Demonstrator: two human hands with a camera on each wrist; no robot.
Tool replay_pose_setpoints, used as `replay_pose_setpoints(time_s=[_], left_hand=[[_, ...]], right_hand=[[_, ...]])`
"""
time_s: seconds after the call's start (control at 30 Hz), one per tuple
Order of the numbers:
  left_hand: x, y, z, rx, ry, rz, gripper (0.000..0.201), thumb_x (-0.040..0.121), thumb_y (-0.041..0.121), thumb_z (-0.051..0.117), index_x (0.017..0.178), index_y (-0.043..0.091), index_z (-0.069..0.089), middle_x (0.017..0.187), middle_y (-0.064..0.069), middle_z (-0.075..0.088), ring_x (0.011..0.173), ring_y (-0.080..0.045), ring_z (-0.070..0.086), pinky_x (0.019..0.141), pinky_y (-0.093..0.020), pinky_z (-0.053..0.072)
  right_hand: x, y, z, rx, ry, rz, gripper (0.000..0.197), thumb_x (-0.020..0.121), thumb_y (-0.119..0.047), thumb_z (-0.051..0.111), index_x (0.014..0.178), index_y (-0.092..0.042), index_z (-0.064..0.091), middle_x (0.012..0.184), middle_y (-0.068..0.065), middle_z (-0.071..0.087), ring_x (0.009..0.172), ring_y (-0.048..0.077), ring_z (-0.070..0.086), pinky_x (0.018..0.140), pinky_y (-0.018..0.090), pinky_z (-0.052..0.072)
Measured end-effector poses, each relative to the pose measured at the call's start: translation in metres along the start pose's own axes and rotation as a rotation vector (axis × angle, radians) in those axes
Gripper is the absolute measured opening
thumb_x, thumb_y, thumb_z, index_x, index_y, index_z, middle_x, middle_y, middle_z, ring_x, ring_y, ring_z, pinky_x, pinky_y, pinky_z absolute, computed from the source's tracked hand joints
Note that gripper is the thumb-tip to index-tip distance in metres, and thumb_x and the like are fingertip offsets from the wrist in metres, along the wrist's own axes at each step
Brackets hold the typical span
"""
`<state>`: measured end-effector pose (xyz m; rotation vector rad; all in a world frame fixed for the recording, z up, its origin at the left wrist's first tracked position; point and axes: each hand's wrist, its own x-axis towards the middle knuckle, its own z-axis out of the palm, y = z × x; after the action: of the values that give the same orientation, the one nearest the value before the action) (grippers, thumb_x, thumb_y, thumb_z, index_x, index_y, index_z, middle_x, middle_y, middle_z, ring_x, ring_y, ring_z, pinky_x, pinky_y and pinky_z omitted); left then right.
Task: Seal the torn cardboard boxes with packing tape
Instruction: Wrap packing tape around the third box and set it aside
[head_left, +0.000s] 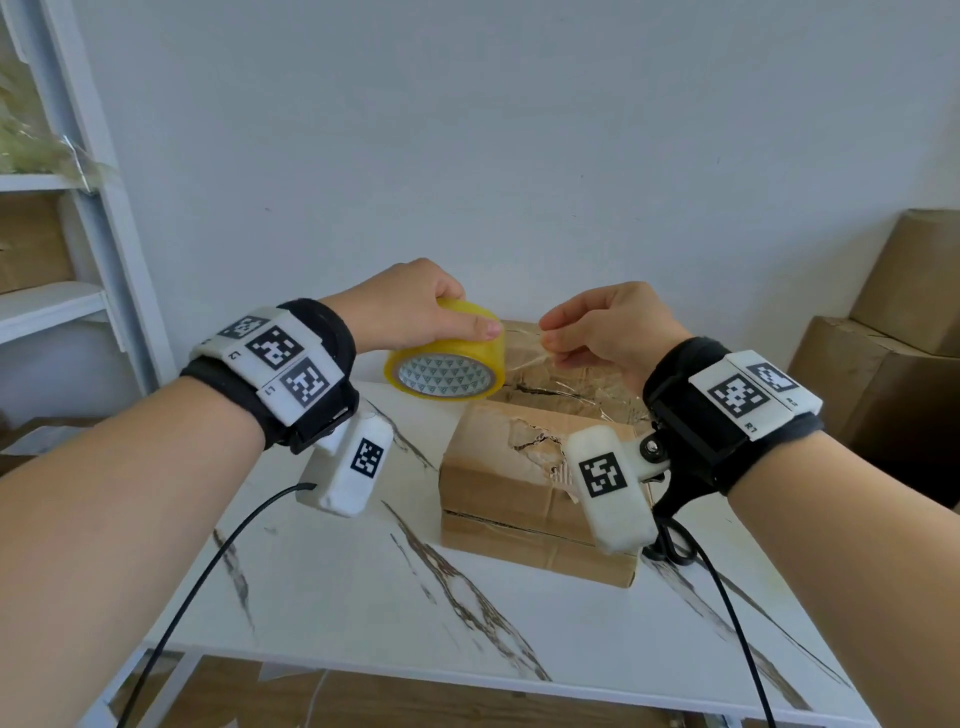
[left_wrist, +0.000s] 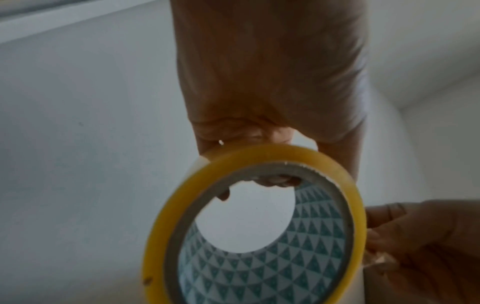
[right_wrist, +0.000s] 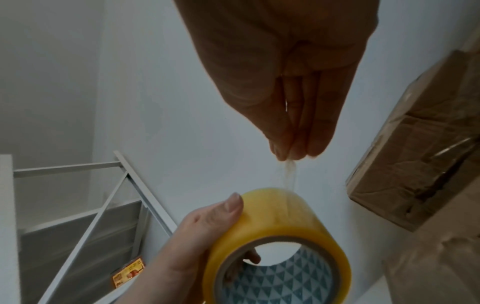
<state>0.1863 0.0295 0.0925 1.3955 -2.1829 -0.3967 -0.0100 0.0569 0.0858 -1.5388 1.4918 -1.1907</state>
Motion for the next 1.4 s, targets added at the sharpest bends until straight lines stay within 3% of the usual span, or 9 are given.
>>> replay_pose_setpoints(time_s=[0.1, 0.13, 0.17, 0.2, 0.43, 0.63, 0.8, 1.0, 1.4], left_hand=[[-0.004, 0.000, -0.001, 0.115, 0.026, -0.013, 0.056, 0.071, 0.060, 0.066, 0.063, 0.019, 0.029, 0.076, 0.011, 0.018, 0.070, -0.008, 0.017, 0.056, -0.035, 0.036], [-0.002, -0.003, 0.000, 0.163, 0.037, -0.046, 0.074, 0.072, 0.060, 0.066, 0.098, 0.002, 0.028, 0.097, 0.004, 0.026, 0.080, -0.007, 0.015, 0.062, -0.038, 0.042], [-0.004, -0.005, -0.001, 0.188, 0.024, -0.063, 0.058, 0.073, 0.059, 0.066, 0.071, 0.002, 0.058, 0.098, -0.004, 0.037, 0.080, -0.007, 0.014, 0.061, -0.039, 0.042], [-0.003, -0.008, 0.000, 0.169, 0.036, -0.052, 0.056, 0.072, 0.061, 0.066, 0.062, 0.007, 0.055, 0.052, -0.008, 0.045, 0.067, -0.007, 0.016, 0.054, -0.037, 0.036], [-0.005, -0.006, -0.001, -0.028, 0.012, -0.020, 0.049, 0.082, 0.039, 0.067, 0.053, 0.015, 0.034, 0.051, 0.000, 0.028, 0.048, -0.017, 0.028, 0.052, -0.030, 0.022], [-0.010, -0.006, -0.002, -0.212, -0.004, -0.096, 0.053, 0.047, 0.056, 0.056, 0.070, 0.010, 0.050, 0.071, -0.009, 0.039, 0.066, -0.020, 0.039, 0.066, -0.036, 0.030], [-0.006, -0.017, -0.001, -0.468, -0.056, -0.141, 0.035, 0.091, 0.034, 0.053, 0.069, 0.007, 0.056, 0.049, -0.005, 0.057, 0.051, -0.020, 0.058, 0.061, -0.026, 0.049], [-0.012, -0.025, -0.003, -0.658, -0.186, -0.158, 0.043, 0.088, 0.043, 0.055, 0.061, 0.011, 0.049, 0.042, 0.002, 0.040, 0.037, -0.011, 0.038, 0.073, -0.034, 0.053], [-0.003, -0.041, -0.007, -0.513, -0.224, -0.183, 0.043, 0.081, 0.044, 0.059, 0.044, 0.022, 0.056, 0.042, 0.003, 0.036, 0.040, -0.012, 0.033, 0.074, -0.038, 0.049]], right_hand=[[0.000, 0.001, -0.002, 0.034, -0.023, 0.029, 0.018, 0.077, 0.011, 0.068, 0.069, -0.005, 0.064, 0.065, 0.008, 0.063, 0.053, 0.015, 0.060, 0.061, 0.026, 0.060], [0.000, 0.001, -0.004, 0.059, -0.028, 0.038, 0.018, 0.077, 0.011, 0.067, 0.070, -0.005, 0.063, 0.065, 0.008, 0.063, 0.053, 0.015, 0.060, 0.061, 0.026, 0.060], [0.000, 0.002, -0.006, 0.075, -0.034, 0.039, 0.017, 0.078, 0.011, 0.067, 0.072, -0.004, 0.063, 0.066, 0.008, 0.063, 0.054, 0.015, 0.060, 0.061, 0.025, 0.059], [0.000, 0.002, -0.007, 0.071, -0.041, 0.036, 0.015, 0.079, 0.010, 0.067, 0.074, -0.004, 0.064, 0.067, 0.007, 0.063, 0.055, 0.015, 0.060, 0.061, 0.024, 0.059], [0.000, 0.010, -0.004, 0.088, -0.145, 0.165, 0.033, 0.083, -0.032, 0.069, 0.097, -0.002, 0.068, 0.063, -0.001, 0.052, 0.055, 0.008, 0.050, 0.053, 0.016, 0.052], [0.005, 0.012, -0.010, -0.061, -0.068, 0.153, 0.018, 0.081, -0.016, 0.074, 0.088, 0.001, 0.071, 0.071, 0.008, 0.052, 0.062, 0.016, 0.041, 0.064, 0.026, 0.040], [0.006, 0.004, -0.008, -0.190, 0.086, 0.070, 0.019, 0.086, -0.032, 0.067, 0.081, -0.014, 0.069, 0.077, -0.002, 0.058, 0.071, 0.010, 0.052, 0.078, 0.028, 0.047], [0.005, 0.004, -0.011, 0.033, 0.002, 0.117, 0.012, 0.083, -0.014, 0.071, 0.080, -0.003, 0.067, 0.066, 0.003, 0.060, 0.040, 0.005, 0.050, 0.044, 0.018, 0.051], [0.000, 0.030, -0.033, 0.025, 0.066, 0.209, 0.012, 0.076, -0.007, 0.076, 0.082, 0.001, 0.068, 0.050, 0.001, 0.059, 0.037, 0.005, 0.051, 0.045, 0.018, 0.052]])
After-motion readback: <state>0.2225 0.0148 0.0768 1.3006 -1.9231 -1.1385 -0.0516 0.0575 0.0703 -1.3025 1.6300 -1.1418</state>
